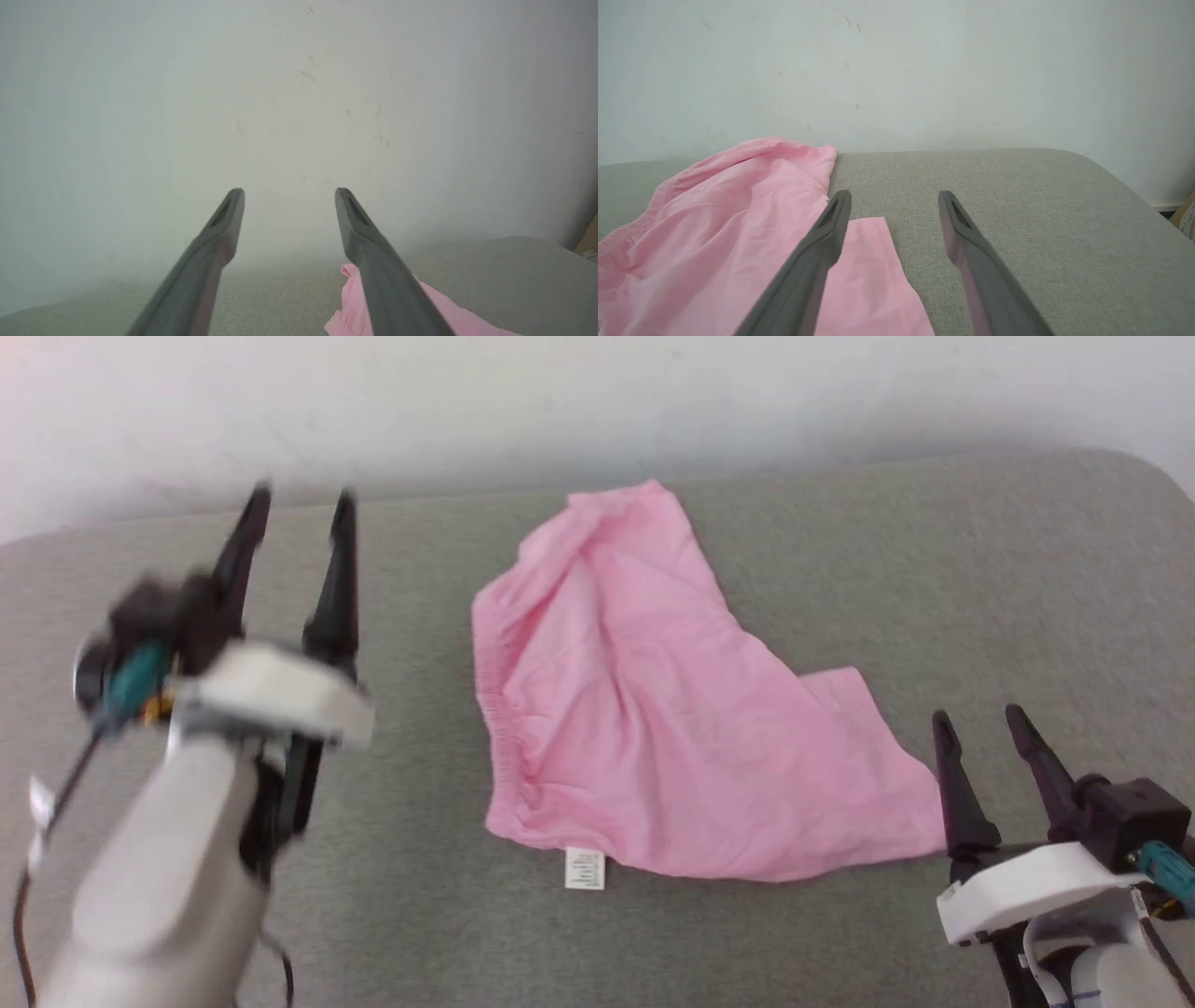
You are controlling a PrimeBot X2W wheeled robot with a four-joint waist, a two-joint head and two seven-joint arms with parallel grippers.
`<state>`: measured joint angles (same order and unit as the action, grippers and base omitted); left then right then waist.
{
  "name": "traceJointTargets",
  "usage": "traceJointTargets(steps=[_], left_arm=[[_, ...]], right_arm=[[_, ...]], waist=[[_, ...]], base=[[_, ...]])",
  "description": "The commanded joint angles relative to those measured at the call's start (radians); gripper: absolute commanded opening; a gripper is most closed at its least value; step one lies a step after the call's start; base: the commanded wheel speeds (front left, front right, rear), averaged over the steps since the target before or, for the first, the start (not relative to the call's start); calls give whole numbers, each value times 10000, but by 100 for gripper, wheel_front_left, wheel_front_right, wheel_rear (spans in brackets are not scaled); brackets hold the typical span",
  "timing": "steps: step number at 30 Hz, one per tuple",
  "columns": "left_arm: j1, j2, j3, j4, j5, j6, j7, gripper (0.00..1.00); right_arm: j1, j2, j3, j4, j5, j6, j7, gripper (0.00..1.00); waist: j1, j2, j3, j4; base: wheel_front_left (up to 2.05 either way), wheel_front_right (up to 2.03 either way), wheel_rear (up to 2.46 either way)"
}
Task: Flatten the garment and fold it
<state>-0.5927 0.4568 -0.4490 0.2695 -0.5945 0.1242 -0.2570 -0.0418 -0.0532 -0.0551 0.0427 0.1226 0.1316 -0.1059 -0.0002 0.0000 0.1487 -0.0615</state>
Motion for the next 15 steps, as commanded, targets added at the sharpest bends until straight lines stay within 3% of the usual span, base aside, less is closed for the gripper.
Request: traceJointTargets(steps=[1, 5, 9, 12, 15], left_arm=[[830, -100, 404, -561, 181, 186, -45, 100], [2998, -466, 1177, -1788, 630, 318, -46, 100], [4637, -931, 1496, -2115, 814, 236, -46, 100], [5475, -1213, 1395, -1882, 683, 6, -44, 100], [5752, -1093, 813, -1628, 791, -383, 349, 100]], right_arm=[[167, 30, -26, -46, -7, -9, 10, 100], [389, 30, -69, 13, 50, -9, 16, 100], [568, 30, -42, 129, 98, -9, 11, 100], [656, 30, 9, 212, 160, -9, 12, 100], [720, 30, 49, 274, 247, -9, 19, 100]], waist=[[2, 0, -652, 671], [2, 0, -866, 870], [2, 0, -1030, 952], [2, 0, -1109, 940], [2, 0, -1096, 938]], base=[[0, 0, 0], [0, 0, 0], [0, 0, 0], [0, 0, 0], [0, 0, 0]])
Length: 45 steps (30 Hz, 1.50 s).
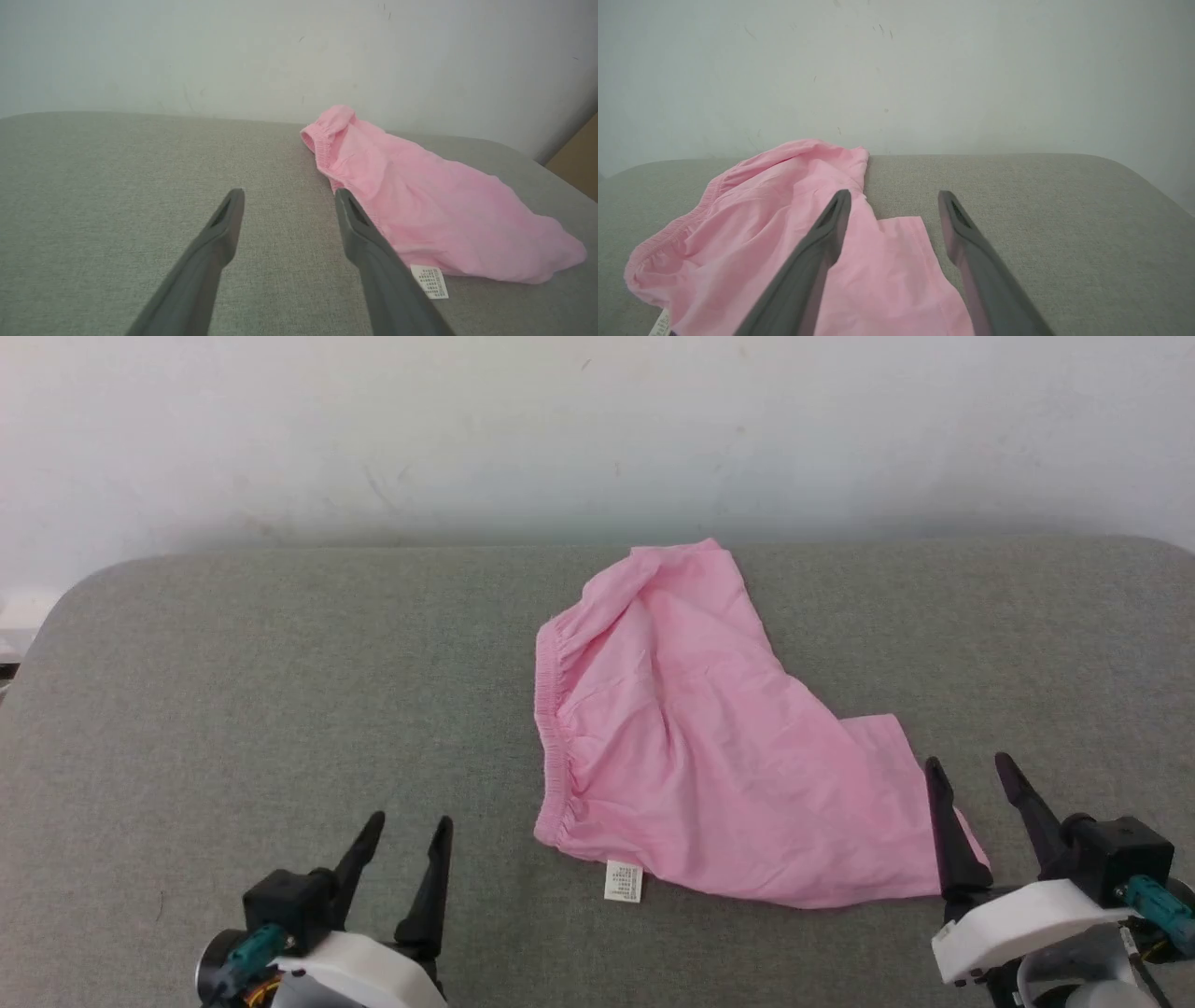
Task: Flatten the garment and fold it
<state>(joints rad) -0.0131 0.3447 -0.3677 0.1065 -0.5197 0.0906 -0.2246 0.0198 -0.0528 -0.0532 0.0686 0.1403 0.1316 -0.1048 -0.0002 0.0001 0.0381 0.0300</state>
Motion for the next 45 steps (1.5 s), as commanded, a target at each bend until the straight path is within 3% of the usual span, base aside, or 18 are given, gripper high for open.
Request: traceJointTargets(steps=[1, 9, 17, 25, 30, 31, 32, 33, 34, 38, 42, 45], left_arm=[[-80, 17, -93, 37, -4, -124, 187, 100], [-665, -187, -1137, -87, -446, -551, 2731, 100], [-1407, -521, -1175, 451, -329, -60, 3201, 100], [-1816, -483, -1158, 1249, -39, 445, 3466, 100], [-1827, -425, -1341, 1797, 81, 791, 4175, 100], [-1788, -429, -1395, 1882, 40, 825, 4417, 93], [-1746, -434, -1446, 1942, -13, 835, 4640, 46], [-1714, -433, -1521, 1958, -48, 799, 4818, 9], [-1680, -448, -1576, 1951, -100, 761, 4952, 0], [-1521, -494, -1722, 1836, -242, 652, 5179, 0], [-1482, -535, -1621, 1450, -168, 685, 4530, 0], [-1454, -573, -1492, 1083, -115, 722, 3933, 0]], right_arm=[[120, 26, 34, 25, 90, -9, 8, 100], [88, 26, 224, 97, 113, -9, -26, 100], [-162, 26, 262, 66, 64, -9, -32, 100], [-325, 26, 229, 161, 129, -9, -147, 100], [-474, 26, 234, 229, 162, -9, -211, 100], [-495, 26, 227, 244, 164, -9, -220, 100], [-512, 26, 217, 262, 165, -9, -230, 100], [-525, 26, 203, 282, 164, -9, -240, 100], [-535, 26, 184, 306, 161, -9, -253, 100], [-555, 26, 91, 418, 94, -9, -241, 100], [-525, 26, -33, 376, -156, -9, 4, 100], [-324, 26, -35, 503, -295, -9, 1167, 100]], waist=[[2, -1, 43, 30], [2, -1, 536, -129], [2, -1, 1067, -567], [2, -1, 1498, -823], [2, -1, 1695, -877], [2, -1, 1714, -877], [2, -1, 1727, -874], [2, -1, 1731, -865], [2, -1, 1724, -850], [2, -1, 1554, -770], [2, -1, 1277, -676], [2, -1, 1059, -599]], base=[[0, 0, 0], [0, 0, 0], [0, 0, 0], [0, 0, 0], [0, 0, 0], [0, 0, 0], [0, 0, 0], [0, 0, 0], [0, 0, 0], [0, 0, 0], [0, 0, 0], [0, 0, 0]])
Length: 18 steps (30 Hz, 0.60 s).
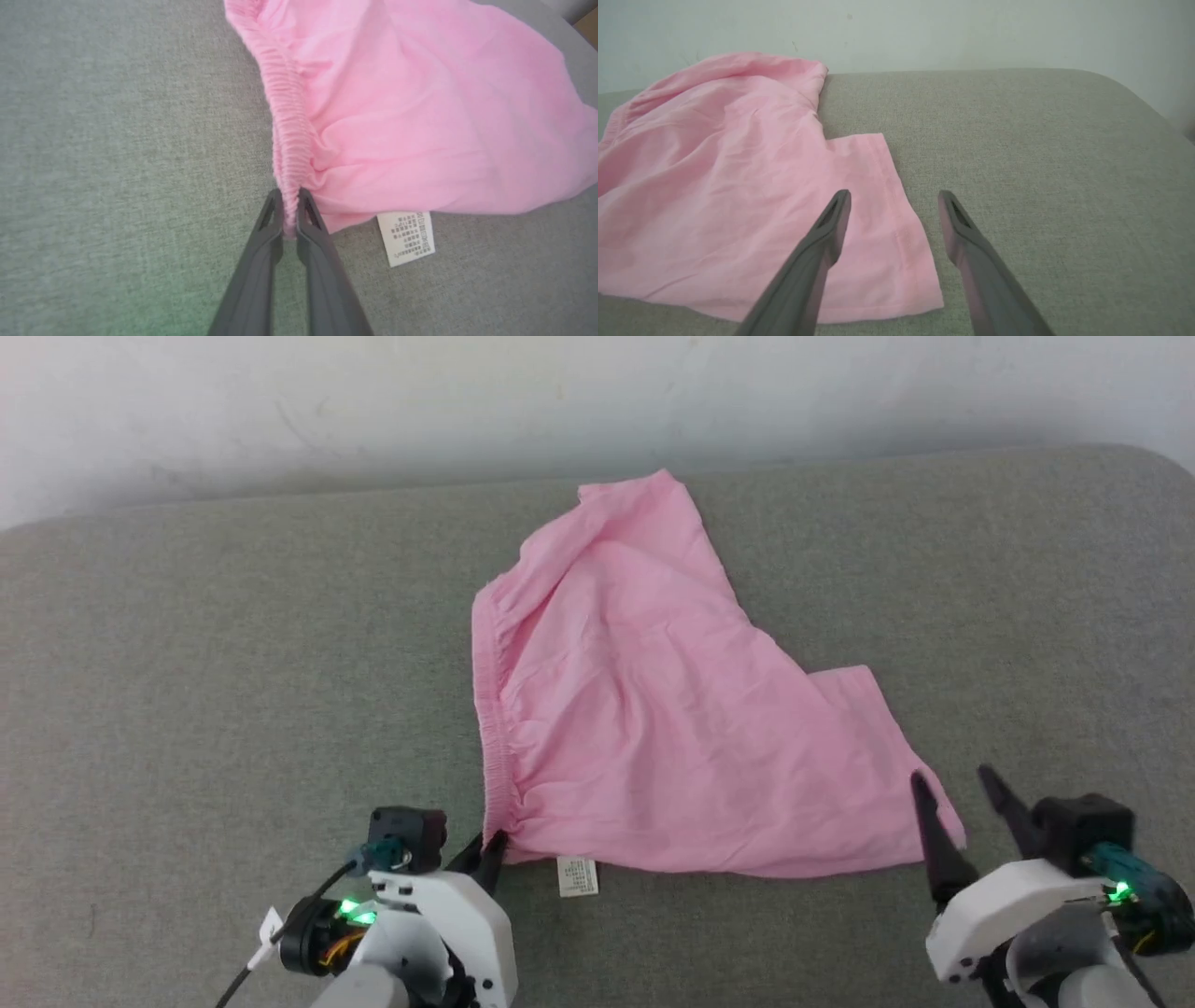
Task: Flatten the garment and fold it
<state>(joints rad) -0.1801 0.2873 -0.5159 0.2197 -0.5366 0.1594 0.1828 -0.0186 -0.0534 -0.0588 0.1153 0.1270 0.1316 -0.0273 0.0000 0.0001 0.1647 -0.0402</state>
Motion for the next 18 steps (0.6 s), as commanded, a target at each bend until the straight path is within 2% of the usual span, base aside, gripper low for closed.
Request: traceJointTargets(steps=[1, 5, 9, 18], left_arm=[[223, 14, 1, -170, 89, 22, -296, 0], [274, 70, 22, -697, 228, 69, -702, 0], [349, 120, -46, -1132, 290, 68, -806, 0], [493, 197, -225, -1467, 311, 41, -750, 0]], right_arm=[[120, 32, -37, 41, -238, -9, 831, 100], [277, 32, -479, 112, -66, -9, 2571, 100], [263, 32, -1108, 291, -52, -9, 3672, 100], [100, 32, -1139, 973, 98, -9, 4131, 100]], waist=[[0, -1, -271, 133], [0, -1, -423, 277], [0, -1, -445, 463], [0, -1, -265, 657]], base=[[0, 0, 0], [0, 0, 0], [0, 0, 0], [0, 0, 0]])
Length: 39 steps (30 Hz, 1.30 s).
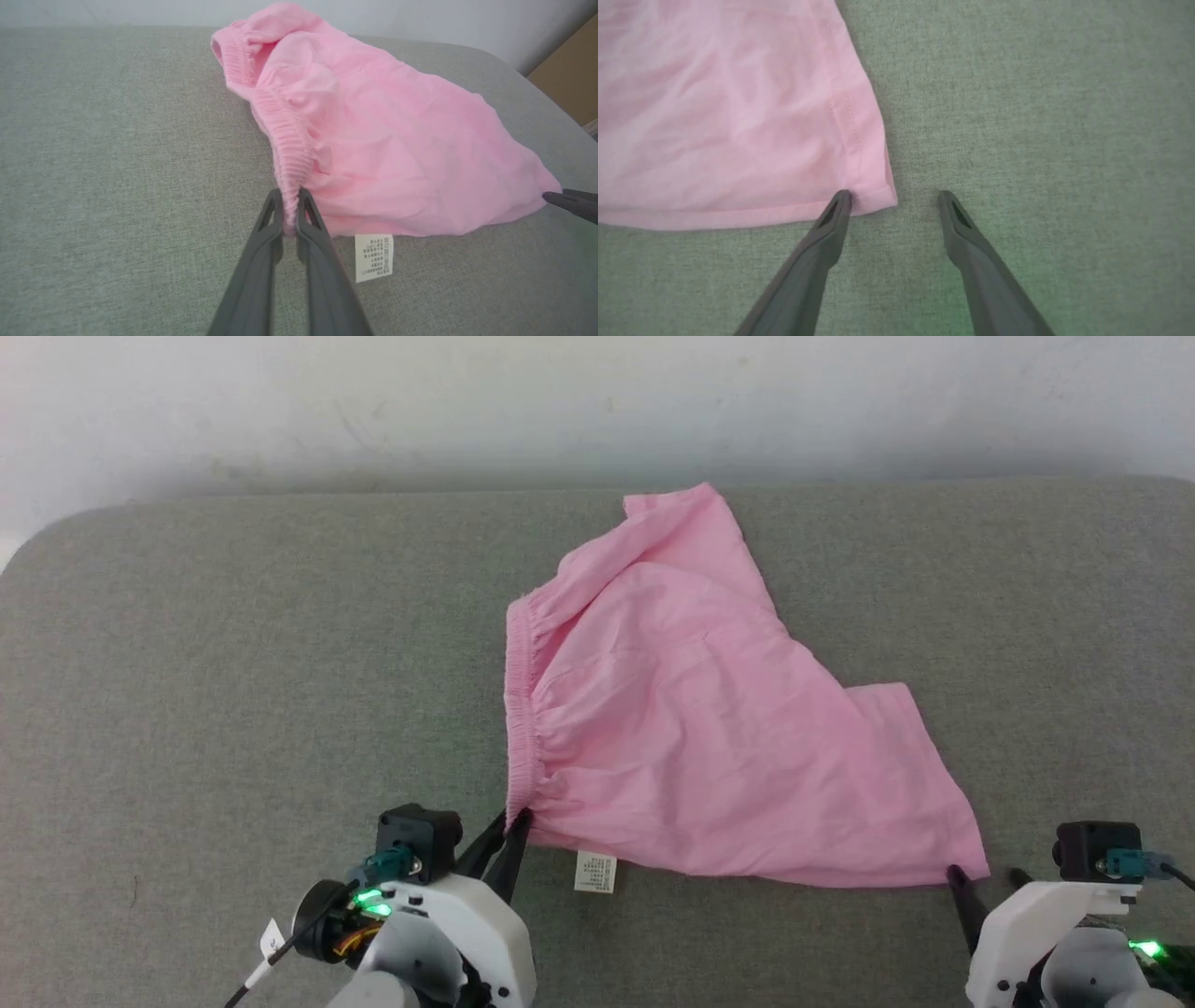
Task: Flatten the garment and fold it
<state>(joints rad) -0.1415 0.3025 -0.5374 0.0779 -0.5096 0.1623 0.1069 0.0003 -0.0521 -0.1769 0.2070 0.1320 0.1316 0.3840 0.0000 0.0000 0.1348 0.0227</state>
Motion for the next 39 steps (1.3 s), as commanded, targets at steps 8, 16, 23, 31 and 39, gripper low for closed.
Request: traceJointTargets(steps=[8, 16, 23, 31, 39], left_arm=[[184, 247, -158, 70, -21, -26, 426, 0], [342, 434, -199, 145, -187, -38, 755, 0], [573, 995, 18, -482, -495, -50, 1309, 0], [68, 2476, 720, -2633, -451, 0, 2396, 0], [-1912, 3298, 1578, -4580, -692, -178, 3647, 0]], right_arm=[[-208, 18, 577, 661, 182, -9, -205, 100], [-266, 18, 690, 677, 12, -9, -719, 0], [-91, 18, 743, -798, 303, -9, -1323, 0], [-404, -283, 944, -3315, 1226, -9, -1220, 0], [-1846, -853, 1051, -5106, 1673, -9, -821, 0]], waist=[[0, 0, 175, 39], [0, 0, -167, -15], [0, 0, -955, -134], [0, 0, -1715, -262], [0, 0, -2047, -265]], base=[[0, 0, 0], [0, 0, 0], [0, 0, 0], [0, 0, 0], [0, 0, 0]])
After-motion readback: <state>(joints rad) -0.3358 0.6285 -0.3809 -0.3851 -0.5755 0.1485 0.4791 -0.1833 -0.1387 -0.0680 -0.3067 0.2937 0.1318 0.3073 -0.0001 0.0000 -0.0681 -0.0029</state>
